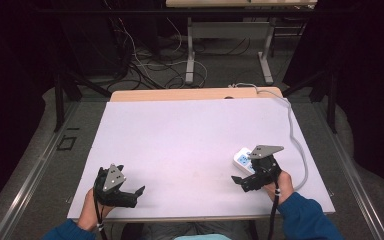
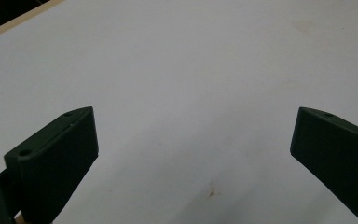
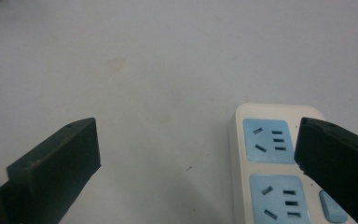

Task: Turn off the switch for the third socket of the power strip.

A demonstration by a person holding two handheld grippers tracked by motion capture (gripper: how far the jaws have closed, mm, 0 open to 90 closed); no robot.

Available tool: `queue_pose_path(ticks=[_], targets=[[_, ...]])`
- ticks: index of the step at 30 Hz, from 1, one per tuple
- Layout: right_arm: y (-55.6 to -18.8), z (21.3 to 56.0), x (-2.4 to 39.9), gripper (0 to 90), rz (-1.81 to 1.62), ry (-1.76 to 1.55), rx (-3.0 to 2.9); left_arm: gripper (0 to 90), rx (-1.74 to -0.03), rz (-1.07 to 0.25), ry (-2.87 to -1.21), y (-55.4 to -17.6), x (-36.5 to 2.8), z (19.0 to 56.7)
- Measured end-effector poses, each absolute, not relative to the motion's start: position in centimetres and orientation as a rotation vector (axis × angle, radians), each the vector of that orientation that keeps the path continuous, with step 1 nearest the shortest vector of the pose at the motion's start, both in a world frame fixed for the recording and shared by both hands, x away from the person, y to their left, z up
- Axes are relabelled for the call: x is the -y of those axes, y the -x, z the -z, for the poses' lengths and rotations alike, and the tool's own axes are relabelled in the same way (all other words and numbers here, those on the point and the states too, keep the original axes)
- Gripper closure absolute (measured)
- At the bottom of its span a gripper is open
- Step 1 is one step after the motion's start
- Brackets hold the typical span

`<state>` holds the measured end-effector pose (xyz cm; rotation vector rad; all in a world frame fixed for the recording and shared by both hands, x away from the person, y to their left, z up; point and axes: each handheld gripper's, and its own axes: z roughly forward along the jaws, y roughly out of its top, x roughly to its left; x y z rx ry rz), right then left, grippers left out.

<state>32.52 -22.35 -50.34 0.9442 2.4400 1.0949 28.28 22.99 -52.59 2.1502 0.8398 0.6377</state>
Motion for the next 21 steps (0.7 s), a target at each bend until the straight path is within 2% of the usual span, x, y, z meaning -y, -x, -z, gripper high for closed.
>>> queue_pose_path(ticks=[21], targets=[[-30.0, 51.0, 21.7, 0.0, -1.048, -0.856, -2.482, 0.5, -0.846, -0.626, -2.145, -28.3, -22.9, 52.7]])
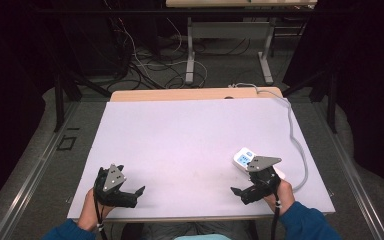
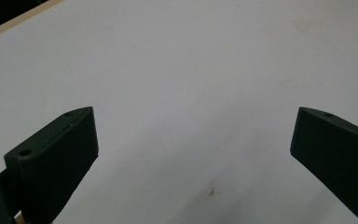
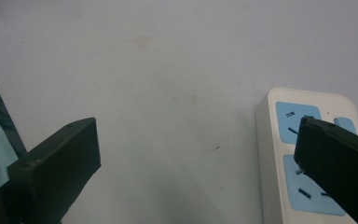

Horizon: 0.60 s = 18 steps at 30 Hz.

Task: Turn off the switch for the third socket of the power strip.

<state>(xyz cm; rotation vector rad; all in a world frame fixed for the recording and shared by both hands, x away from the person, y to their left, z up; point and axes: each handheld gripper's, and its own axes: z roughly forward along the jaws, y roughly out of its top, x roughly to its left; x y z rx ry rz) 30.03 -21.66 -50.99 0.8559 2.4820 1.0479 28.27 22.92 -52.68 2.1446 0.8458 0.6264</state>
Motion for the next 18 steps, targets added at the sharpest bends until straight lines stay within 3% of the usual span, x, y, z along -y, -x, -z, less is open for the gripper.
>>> queue_pose_path(ticks=[18], targets=[[-28.7, 51.3, 21.7, 0.0, -1.037, -0.799, -2.477, 0.5, -0.840, -0.625, -2.147, -28.3, -22.8, 52.8]])
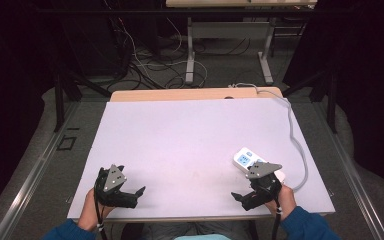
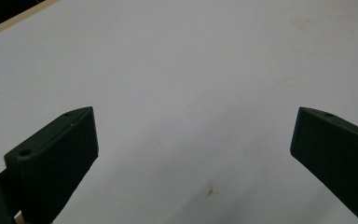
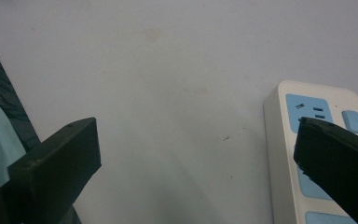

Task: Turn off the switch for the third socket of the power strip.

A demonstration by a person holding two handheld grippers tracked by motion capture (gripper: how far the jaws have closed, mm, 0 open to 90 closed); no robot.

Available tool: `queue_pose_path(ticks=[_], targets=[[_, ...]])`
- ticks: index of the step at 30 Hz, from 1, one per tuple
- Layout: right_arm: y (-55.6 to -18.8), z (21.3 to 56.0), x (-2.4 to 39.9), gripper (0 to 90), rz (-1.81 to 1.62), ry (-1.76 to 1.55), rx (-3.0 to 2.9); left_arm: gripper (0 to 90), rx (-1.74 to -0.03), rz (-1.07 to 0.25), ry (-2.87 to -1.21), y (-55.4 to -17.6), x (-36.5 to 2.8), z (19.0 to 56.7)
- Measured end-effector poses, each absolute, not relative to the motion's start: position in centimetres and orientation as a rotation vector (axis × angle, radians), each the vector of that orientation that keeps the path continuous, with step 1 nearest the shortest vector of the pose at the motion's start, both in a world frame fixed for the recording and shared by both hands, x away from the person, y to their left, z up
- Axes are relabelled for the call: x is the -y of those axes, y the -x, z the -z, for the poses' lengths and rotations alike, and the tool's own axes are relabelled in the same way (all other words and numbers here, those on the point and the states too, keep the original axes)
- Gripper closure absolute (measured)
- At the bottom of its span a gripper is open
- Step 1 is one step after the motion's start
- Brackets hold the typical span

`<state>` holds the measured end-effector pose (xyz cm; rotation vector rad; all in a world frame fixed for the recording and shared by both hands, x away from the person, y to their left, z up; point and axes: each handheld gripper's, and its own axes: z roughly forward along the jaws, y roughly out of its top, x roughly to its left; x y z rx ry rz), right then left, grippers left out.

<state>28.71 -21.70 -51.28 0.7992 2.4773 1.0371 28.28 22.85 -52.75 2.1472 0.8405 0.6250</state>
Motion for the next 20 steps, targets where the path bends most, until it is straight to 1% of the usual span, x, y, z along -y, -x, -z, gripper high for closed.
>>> queue_pose_path(ticks=[20], targets=[[-28.34, 51.31, 21.83, 0.0, -1.005, -0.801, -2.481, 0.4, -0.840, -0.619, -2.159, -28.34, -22.87, 52.76]])
